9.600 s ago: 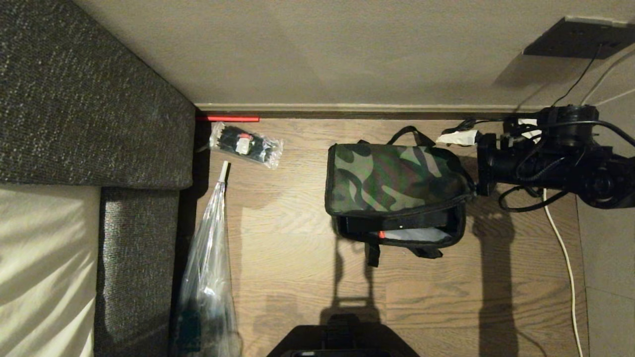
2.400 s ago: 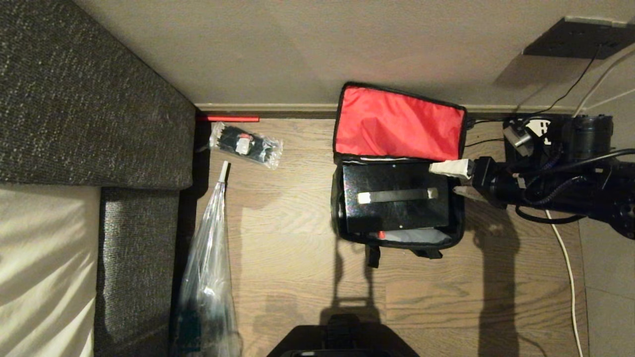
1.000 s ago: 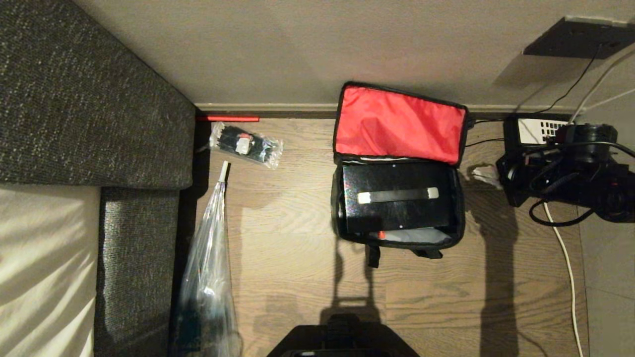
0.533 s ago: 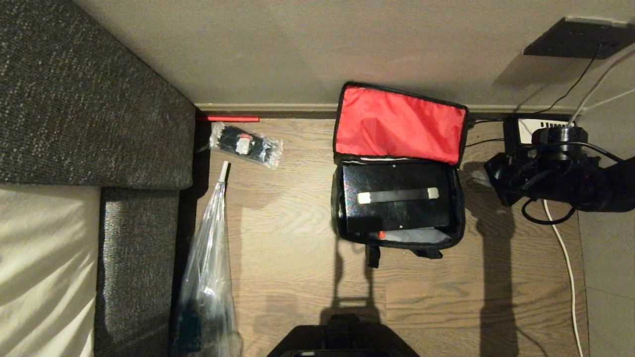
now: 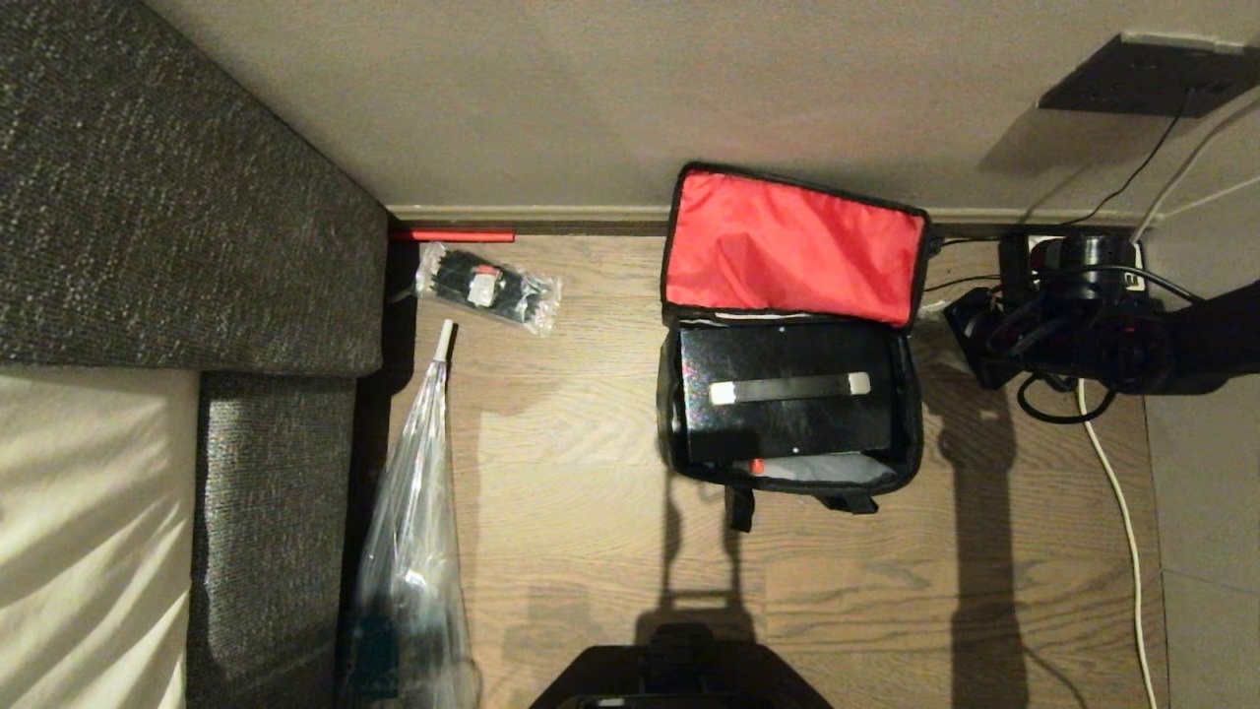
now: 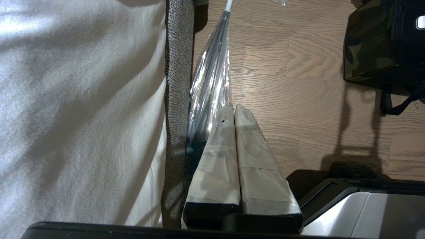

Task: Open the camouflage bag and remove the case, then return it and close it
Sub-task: Grip the handle

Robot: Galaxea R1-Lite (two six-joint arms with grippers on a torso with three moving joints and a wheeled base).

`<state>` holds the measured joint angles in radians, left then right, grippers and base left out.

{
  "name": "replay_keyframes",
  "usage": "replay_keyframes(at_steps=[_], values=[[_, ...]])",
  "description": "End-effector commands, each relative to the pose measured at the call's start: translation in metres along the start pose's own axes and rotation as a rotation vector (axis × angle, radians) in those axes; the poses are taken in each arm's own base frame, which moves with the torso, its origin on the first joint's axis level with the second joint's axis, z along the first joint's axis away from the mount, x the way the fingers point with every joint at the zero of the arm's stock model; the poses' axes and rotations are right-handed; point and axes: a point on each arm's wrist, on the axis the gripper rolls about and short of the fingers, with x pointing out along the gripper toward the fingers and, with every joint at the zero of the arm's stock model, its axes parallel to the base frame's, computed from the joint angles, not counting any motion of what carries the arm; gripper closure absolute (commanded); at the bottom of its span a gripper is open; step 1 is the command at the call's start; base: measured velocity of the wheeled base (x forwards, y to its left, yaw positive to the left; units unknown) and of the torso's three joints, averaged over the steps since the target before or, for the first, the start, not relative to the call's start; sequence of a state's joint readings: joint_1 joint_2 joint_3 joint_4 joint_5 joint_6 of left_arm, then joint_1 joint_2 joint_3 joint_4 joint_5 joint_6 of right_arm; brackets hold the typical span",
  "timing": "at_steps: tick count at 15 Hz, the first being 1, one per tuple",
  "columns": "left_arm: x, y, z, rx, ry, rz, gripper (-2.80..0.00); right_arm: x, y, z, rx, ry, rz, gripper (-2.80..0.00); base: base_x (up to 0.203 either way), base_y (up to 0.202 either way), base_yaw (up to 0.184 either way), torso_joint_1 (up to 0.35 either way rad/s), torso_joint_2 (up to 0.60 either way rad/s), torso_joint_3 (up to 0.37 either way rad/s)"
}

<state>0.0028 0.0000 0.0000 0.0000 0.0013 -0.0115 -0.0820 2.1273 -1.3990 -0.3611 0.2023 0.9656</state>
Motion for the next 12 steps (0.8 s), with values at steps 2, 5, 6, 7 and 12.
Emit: replay_keyframes(at_steps=[2,5,6,7,12], values=[[0.0,0.0,0.0,-0.001,0.0,0.001,0.0,0.008,0.005,-0.004,0.001,0.001,0.026,-2.8,0.0,0.0,0.0,0.0,0.0,0.0],[0.0,0.0,0.0,-0.001,0.0,0.001,0.0,0.015,0.01,-0.012,0.044,0.017,0.04,-2.8,0.0,0.0,0.0,0.0,0.0,0.0],[0.0,0.0,0.0,-0.001,0.0,0.001,0.0,0.016,0.01,-0.013,0.047,0.018,0.039,-2.8,0.0,0.0,0.0,0.0,0.0,0.0],[0.0,0.0,0.0,-0.001,0.0,0.001,0.0,0.016,0.01,-0.014,0.047,0.016,0.036,-2.8,0.0,0.0,0.0,0.0,0.0,0.0],[0.0,0.0,0.0,-0.001,0.0,0.001,0.0,0.019,0.01,-0.02,0.07,0.019,0.024,0.0,0.0,0.0,0.0,0.0,0.0,0.0]])
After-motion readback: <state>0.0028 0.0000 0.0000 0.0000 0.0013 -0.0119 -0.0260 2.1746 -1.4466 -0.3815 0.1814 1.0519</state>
